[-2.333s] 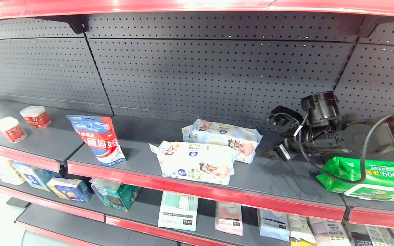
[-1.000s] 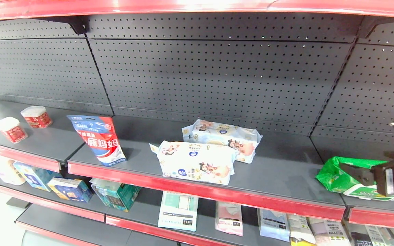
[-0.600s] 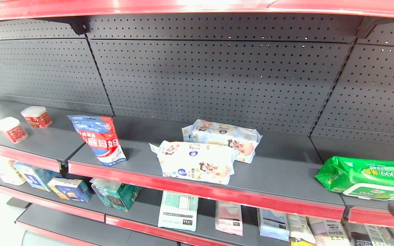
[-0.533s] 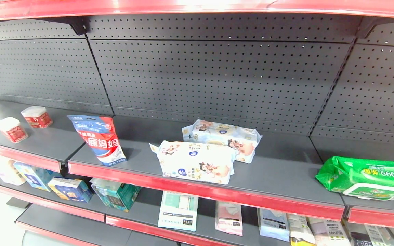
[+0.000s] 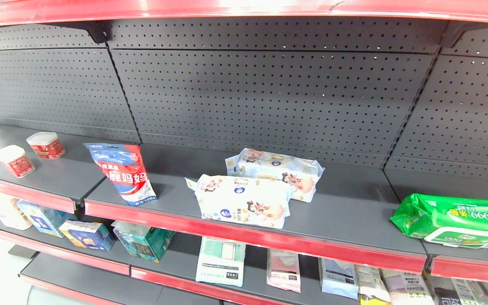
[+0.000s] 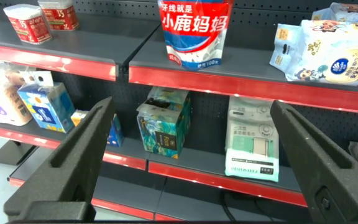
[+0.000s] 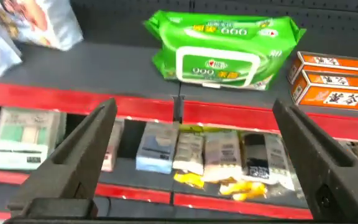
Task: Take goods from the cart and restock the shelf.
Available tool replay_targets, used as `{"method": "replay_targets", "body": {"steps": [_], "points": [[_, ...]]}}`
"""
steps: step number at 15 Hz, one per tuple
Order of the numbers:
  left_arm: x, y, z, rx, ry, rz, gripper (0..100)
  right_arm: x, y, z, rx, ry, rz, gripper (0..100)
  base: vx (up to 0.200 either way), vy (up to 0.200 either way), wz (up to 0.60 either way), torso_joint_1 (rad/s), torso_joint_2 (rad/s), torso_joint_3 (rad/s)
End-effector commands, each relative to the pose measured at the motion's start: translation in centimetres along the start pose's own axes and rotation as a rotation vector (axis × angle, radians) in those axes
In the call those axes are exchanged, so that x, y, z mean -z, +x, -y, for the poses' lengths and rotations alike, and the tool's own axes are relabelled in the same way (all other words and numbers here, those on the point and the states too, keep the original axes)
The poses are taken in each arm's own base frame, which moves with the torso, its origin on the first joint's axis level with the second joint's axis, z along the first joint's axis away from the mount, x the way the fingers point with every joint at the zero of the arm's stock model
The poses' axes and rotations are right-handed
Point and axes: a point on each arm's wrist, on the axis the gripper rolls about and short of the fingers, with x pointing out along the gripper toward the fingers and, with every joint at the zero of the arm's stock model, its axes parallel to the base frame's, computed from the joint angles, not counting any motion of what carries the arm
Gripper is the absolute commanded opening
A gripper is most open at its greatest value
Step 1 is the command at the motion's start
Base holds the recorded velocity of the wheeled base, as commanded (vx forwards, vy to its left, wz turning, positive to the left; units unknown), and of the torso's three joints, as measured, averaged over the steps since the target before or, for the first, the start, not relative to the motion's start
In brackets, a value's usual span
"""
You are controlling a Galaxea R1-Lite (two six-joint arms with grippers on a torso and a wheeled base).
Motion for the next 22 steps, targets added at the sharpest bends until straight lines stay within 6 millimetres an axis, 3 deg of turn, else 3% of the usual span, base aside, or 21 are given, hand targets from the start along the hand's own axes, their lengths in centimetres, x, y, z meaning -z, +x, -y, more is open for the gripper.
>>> {"method": "replay_targets", "body": {"steps": [1,4,6,7,13,22], "points": [[0.0,0.0,0.0,0.003,0.005,-0.001,100,0.1,-0.1,-0.3,-0.142,-0.015,0.019,100,0.0,0.0,0.0,0.0,0.0,0.0],[0.0,0.0,0.0,0.005,0.005,-0.001,100,0.0,0.4,-0.4,-0.047,-0.011,-0.058,100,0.0,0.0,0.0,0.0,0.0,0.0],[0.0,0.0,0.0,0.005,0.005,0.001,100,0.1,0.0,-0.6,0.156,0.014,-0.026,100,0.0,0.0,0.0,0.0,0.0,0.0],[0.0,0.0,0.0,0.005,0.005,0.001,100,0.1,-0.2,-0.7,0.167,0.018,0.009,100,0.0,0.0,0.0,0.0,0.0,0.0],[0.0,0.0,0.0,0.005,0.005,0.001,100,0.2,-0.2,-1.0,-0.172,0.02,0.014,100,0.0,0.0,0.0,0.0,0.0,0.0],[0.0,0.0,0.0,0.005,0.003,0.001,100,0.9,-0.9,-0.7,-0.093,0.053,0.059,100,0.0,0.0,0.0,0.0,0.0,0.0]]}}
